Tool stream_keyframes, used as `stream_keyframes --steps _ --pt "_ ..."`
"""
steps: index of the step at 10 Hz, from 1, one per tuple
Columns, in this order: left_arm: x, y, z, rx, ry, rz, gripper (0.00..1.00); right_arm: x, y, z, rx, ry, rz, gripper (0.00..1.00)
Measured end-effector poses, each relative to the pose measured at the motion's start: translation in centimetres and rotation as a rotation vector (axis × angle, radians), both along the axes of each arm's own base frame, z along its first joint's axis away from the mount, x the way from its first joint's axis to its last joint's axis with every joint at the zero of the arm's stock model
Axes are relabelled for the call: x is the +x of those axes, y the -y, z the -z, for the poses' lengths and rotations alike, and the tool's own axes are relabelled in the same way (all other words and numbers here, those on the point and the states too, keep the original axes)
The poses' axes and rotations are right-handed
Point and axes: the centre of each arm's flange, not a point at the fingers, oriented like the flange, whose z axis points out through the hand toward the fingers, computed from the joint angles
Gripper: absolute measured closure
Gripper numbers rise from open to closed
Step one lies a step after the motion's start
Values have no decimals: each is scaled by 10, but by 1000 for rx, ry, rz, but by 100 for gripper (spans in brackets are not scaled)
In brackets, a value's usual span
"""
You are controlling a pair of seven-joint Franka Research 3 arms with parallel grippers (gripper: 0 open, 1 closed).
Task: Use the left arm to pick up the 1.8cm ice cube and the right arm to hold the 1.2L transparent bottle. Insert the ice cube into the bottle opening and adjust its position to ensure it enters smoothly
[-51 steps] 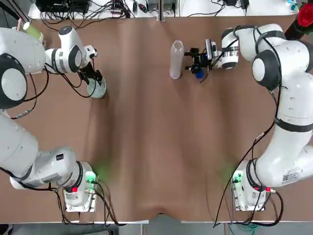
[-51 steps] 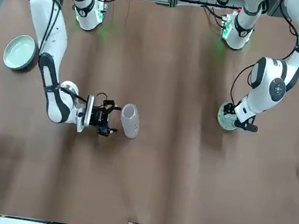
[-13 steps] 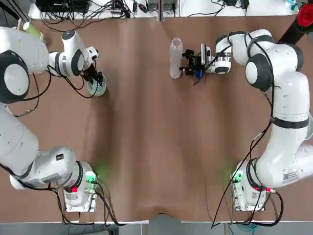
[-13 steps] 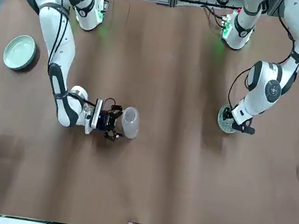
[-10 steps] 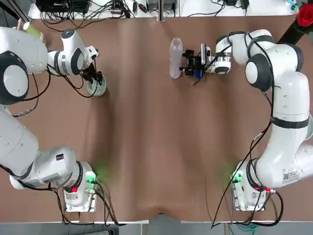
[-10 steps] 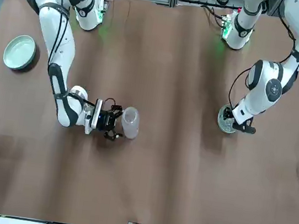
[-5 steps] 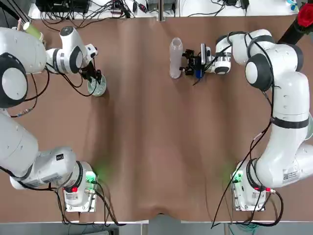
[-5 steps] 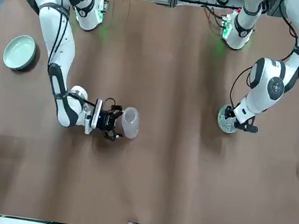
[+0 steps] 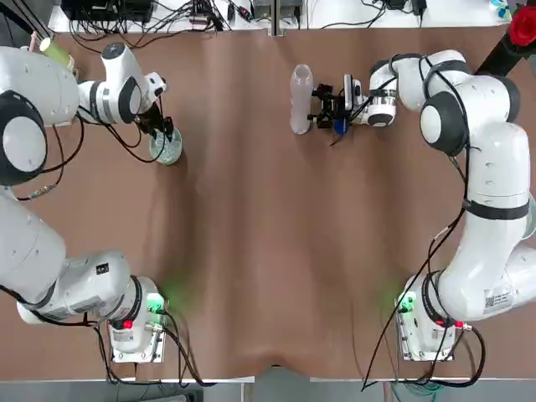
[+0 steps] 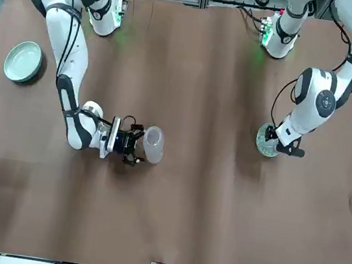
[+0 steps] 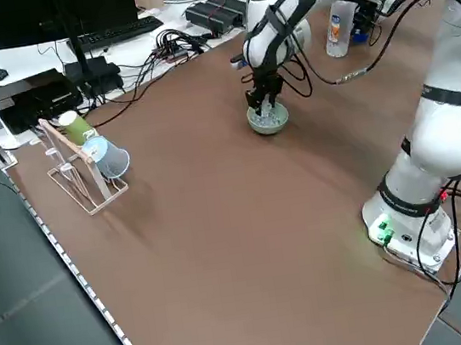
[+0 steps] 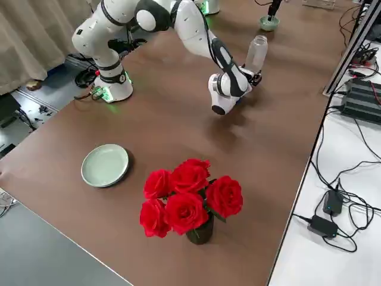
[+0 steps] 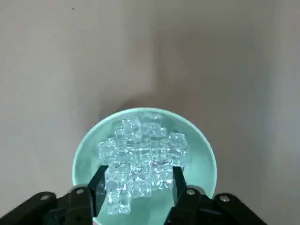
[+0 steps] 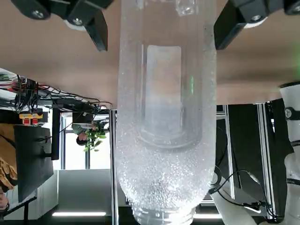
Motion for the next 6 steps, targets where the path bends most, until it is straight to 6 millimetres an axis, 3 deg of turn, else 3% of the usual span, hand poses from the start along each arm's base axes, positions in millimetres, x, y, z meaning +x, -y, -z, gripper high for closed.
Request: stream_keyframes --steps 6 --pt "2 2 -13 8 8 -5 41 3 6 0 1 1 11 0"
